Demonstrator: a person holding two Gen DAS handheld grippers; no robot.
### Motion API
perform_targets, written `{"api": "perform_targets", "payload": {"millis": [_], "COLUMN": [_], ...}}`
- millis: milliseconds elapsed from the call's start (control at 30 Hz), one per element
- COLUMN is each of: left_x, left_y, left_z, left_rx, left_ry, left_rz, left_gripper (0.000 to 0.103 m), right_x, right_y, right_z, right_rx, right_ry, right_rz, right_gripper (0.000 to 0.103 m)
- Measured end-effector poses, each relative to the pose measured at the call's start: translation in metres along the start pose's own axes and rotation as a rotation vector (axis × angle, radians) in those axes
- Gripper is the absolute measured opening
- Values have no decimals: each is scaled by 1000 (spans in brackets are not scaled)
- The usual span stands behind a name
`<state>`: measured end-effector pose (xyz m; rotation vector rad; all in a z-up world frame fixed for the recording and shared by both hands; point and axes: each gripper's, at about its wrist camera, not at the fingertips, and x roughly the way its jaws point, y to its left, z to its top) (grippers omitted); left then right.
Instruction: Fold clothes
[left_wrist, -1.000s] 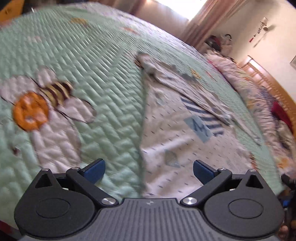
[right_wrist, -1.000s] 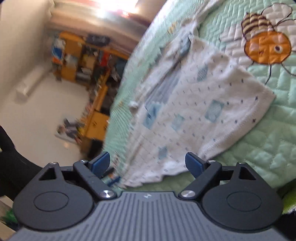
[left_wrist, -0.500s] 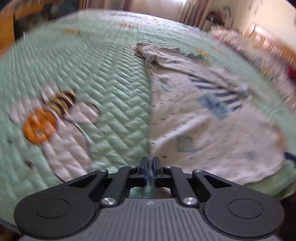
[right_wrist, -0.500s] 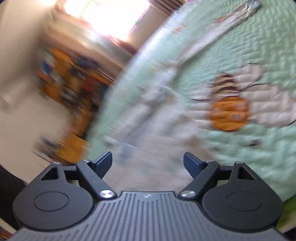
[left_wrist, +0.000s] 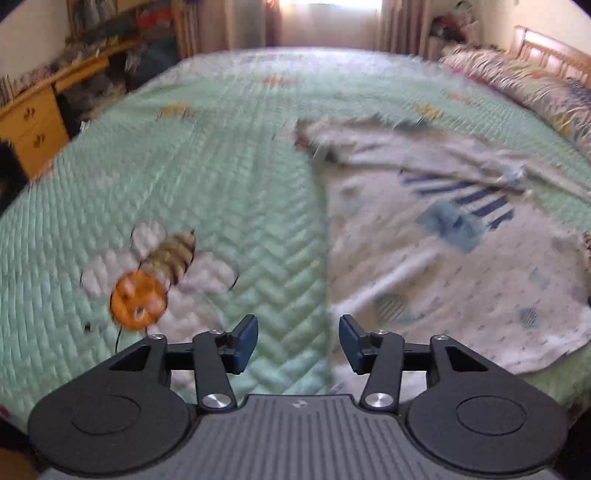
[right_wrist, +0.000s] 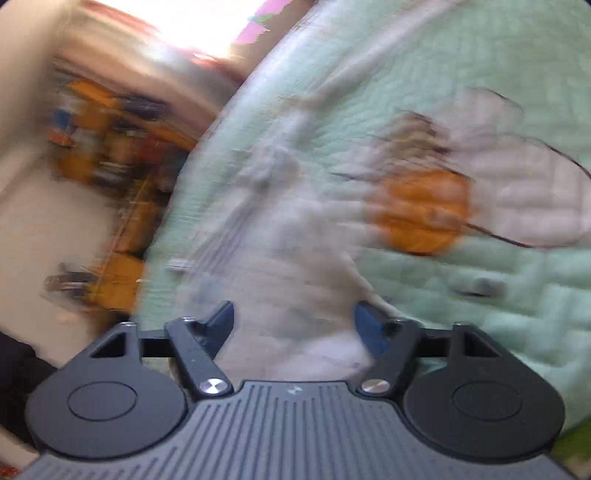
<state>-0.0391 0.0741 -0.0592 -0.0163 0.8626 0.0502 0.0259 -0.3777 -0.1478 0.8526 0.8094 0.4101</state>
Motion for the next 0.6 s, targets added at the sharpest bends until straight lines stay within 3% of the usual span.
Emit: {"api": "perform_targets", "payload": {"millis": [33, 100, 233, 400, 433, 467, 500, 600], "left_x": [1, 3, 13, 47, 50, 50, 51, 53], "left_y": [-8, -24, -55, -59, -59, -59, -59, -59], "left_z": [3, 9, 20, -4, -6, -5, -5, -5], "left_rx": [22, 66, 139, 111, 112, 116, 120, 133], "left_ry": [-11, -32, -49, 29, 38, 44, 49, 66], "left_rz": [-26, -77, -168, -163, -164, -166, -168, -174], "left_gripper": [75, 87, 88, 89, 89, 89, 90, 94], "right_x": [-5, -13, -11, 27, 27, 26, 24, 24], "right_y": [-3, 4, 37, 31, 22, 13, 4, 21], "right_z": [-1, 0, 9, 22, 25, 28, 31, 42], "right_rx": [19, 9, -112, -129, -108, -85, -61, -93], "right_ry": [-3, -8, -19, 47, 45, 39, 32, -6], "right_rz": [6, -22, 34, 96, 51, -3, -56, -14], "right_gripper": [56, 58, 62, 65, 49, 4, 1, 9]}}
